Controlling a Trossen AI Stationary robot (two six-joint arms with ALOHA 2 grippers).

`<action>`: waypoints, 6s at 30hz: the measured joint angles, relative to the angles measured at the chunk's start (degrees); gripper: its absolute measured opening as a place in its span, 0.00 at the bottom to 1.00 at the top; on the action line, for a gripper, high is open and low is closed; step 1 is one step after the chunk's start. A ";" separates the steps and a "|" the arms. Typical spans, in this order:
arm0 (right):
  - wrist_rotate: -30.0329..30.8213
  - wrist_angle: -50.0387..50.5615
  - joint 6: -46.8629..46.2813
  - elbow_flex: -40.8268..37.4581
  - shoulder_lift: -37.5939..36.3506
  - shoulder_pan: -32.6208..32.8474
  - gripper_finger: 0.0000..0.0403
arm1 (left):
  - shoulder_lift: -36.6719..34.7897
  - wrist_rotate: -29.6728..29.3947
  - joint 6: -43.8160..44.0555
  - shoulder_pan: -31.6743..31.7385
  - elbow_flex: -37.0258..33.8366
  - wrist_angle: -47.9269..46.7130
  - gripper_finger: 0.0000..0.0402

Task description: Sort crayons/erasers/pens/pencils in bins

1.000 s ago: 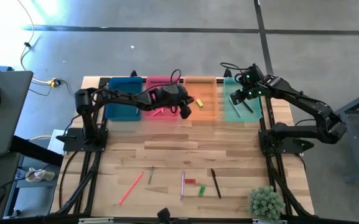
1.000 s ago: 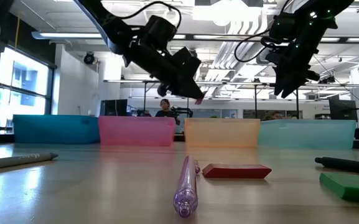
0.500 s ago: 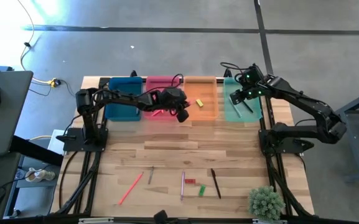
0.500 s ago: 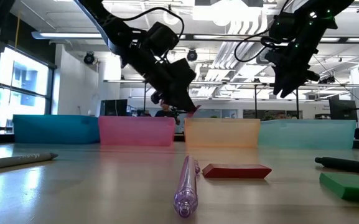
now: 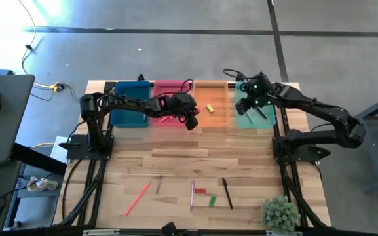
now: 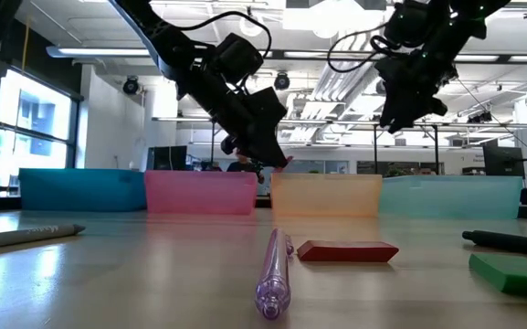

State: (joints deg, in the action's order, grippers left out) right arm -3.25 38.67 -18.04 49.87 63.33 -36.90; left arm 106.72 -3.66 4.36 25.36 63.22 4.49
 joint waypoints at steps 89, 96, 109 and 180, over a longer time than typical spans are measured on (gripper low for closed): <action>11.28 8.17 -56.85 12.00 27.11 61.44 0.36 | -30.75 4.48 21.05 -2.68 -0.02 -64.72 0.45; 10.43 5.01 -63.52 12.00 30.98 63.66 0.36 | -30.75 4.28 21.20 -4.89 -0.02 -64.70 0.45; 10.03 1.01 -68.73 12.00 35.54 66.03 0.36 | -30.75 1.05 21.18 -5.22 -0.02 -64.65 0.45; 14.80 4.36 -62.45 11.78 35.42 66.95 0.10 | -30.75 0.42 22.03 -5.22 -0.04 -64.43 0.45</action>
State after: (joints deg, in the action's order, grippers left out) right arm 11.55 43.03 -80.49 61.65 98.75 30.05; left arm 75.96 -3.25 26.39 20.14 63.18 -59.94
